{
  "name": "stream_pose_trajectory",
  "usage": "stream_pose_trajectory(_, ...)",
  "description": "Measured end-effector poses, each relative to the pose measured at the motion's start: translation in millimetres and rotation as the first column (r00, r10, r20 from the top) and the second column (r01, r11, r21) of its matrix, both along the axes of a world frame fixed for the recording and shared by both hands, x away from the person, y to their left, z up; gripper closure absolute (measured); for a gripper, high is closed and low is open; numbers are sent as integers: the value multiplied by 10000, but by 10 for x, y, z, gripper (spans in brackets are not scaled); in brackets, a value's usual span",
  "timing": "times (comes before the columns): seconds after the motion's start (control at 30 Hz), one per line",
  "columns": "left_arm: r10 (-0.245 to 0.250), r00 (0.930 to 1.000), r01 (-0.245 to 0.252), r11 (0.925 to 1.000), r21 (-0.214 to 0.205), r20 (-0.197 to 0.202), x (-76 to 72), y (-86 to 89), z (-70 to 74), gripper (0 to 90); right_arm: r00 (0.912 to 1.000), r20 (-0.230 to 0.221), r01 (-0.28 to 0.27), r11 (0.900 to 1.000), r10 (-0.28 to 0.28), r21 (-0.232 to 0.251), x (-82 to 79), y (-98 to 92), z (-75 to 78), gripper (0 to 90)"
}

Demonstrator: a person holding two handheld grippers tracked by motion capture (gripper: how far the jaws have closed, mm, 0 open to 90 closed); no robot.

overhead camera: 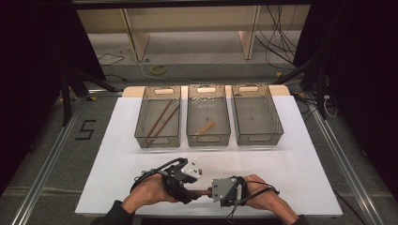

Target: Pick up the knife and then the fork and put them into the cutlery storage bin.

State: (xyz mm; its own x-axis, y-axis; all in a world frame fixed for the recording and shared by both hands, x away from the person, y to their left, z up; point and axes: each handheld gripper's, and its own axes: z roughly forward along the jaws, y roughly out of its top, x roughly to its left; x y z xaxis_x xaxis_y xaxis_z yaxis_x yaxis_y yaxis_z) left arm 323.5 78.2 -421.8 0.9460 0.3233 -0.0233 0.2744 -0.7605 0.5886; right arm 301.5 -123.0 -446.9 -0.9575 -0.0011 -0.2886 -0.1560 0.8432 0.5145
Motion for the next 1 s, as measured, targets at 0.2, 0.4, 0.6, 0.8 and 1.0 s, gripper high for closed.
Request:
stream_pose_trajectory(0.2,881,9954,-844,9923,-907,375,47,167,48,298,9993,212,293,9995,-296,151,77,-111,34,779)
stream_pose_trajectory(0.4,1859,9804,-1702,9657,-1960,645,80,359,32,276,9955,293,891,9957,-898,258,179,-232,43,779)
stream_pose_trajectory(0.6,2400,9697,-2243,9491,-2213,463,129,491,-70,246,9850,232,1692,9841,-1707,544,300,-371,71,779)
stream_pose_trajectory(0.8,2932,9556,-2773,9283,-2475,287,175,588,-165,224,9626,81,2686,9573,-2710,1066,421,-519,186,779)
stream_pose_trajectory(1.0,3384,9409,-3225,9048,-2782,100,203,690,-230,220,9332,-287,3577,9188,-3581,1671,561,-675,324,778)
